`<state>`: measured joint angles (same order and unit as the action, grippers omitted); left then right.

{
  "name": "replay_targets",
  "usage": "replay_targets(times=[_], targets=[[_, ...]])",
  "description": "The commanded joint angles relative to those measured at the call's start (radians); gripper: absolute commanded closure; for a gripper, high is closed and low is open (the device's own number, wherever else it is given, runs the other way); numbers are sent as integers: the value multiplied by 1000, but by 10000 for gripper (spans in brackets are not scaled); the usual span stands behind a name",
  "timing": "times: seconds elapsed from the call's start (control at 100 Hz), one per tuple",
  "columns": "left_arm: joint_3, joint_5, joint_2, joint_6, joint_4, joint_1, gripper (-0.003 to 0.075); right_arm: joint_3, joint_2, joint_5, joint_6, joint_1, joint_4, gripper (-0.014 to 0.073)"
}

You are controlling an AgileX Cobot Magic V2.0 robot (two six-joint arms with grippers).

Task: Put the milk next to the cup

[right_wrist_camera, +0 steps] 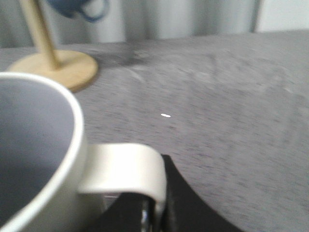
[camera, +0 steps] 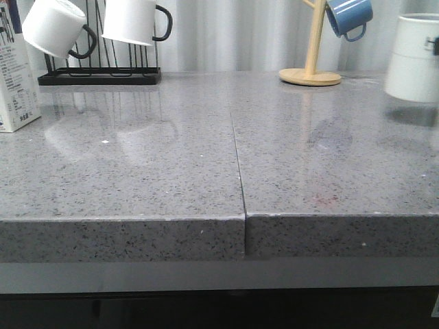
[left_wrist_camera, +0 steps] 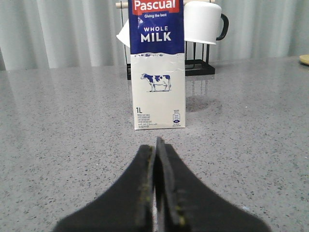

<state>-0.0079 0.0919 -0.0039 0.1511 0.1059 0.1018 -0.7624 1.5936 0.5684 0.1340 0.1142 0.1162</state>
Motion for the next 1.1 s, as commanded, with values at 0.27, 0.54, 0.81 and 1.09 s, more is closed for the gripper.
replay_targets(times=[0.27, 0.54, 0.81, 1.09], targets=[[52, -74, -33, 7, -3, -2, 741, -120, -58, -43, -303, -322, -349, 705], [52, -74, -33, 7, -3, -2, 741, -192, 18, 5, -468, -497, -580, 705], [52, -74, -33, 7, -3, -2, 741, -247, 107, 89, -583, -605, -725, 705], [52, -74, -33, 7, -3, -2, 741, -248, 145, 101, -587, -644, -772, 705]])
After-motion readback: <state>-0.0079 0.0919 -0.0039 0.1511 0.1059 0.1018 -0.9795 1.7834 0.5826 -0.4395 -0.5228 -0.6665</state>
